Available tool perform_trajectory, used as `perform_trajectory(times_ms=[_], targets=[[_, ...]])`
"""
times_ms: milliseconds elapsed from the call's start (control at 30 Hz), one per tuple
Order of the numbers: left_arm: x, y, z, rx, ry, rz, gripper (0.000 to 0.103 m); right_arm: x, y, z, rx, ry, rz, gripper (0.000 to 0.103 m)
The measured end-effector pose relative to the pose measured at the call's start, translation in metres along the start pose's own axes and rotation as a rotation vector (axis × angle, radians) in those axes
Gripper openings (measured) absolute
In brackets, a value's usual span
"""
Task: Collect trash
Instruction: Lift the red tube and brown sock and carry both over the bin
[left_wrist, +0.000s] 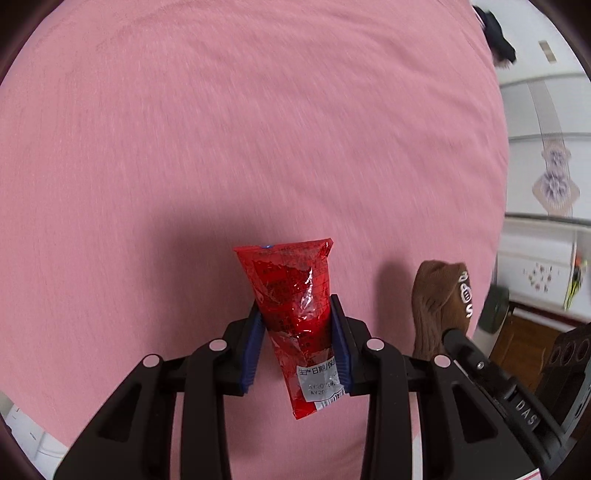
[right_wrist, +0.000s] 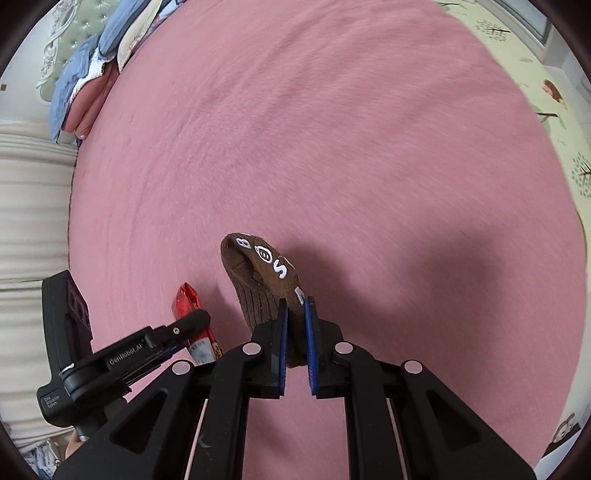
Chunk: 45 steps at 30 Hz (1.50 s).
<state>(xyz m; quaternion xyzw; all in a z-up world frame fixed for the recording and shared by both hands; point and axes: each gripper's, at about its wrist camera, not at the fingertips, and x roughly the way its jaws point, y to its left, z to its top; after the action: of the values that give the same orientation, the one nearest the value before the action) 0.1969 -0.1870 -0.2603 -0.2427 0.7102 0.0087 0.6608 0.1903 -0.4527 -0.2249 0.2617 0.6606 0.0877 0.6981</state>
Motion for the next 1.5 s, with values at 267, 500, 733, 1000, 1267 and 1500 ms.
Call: perform_trajectory(times_ms=[267,500,733,1000,1267,1500], targets=[[-0.001,-0.044,-0.061,0.118,0.027,-0.012,0.034,-0.039,-0.041,-0.050,0.059,-0.057,0.003,0.009],[0.007,-0.099,-0.117,0.256,0.059,-0.025,0.034,-0.081,-0.087,-0.085,0.129,-0.138,0.000,0.009],[0.024,-0.173,-0.167,0.402,0.096,-0.034,0.034,-0.129,-0.145,-0.106,0.189,-0.217,-0.013,0.009],[0.049,-0.252,-0.222,0.527,0.146,-0.043,0.034,-0.177,-0.220,-0.123,0.265,-0.277,-0.030,0.009],[0.066,-0.294,-0.250,0.616,0.197,-0.036,0.034,-0.208,-0.281,-0.126,0.342,-0.307,-0.049,0.009],[0.085,-0.336,-0.253,0.680,0.212,-0.015,0.035,-0.215,-0.310,-0.110,0.367,-0.309,-0.055,0.009]])
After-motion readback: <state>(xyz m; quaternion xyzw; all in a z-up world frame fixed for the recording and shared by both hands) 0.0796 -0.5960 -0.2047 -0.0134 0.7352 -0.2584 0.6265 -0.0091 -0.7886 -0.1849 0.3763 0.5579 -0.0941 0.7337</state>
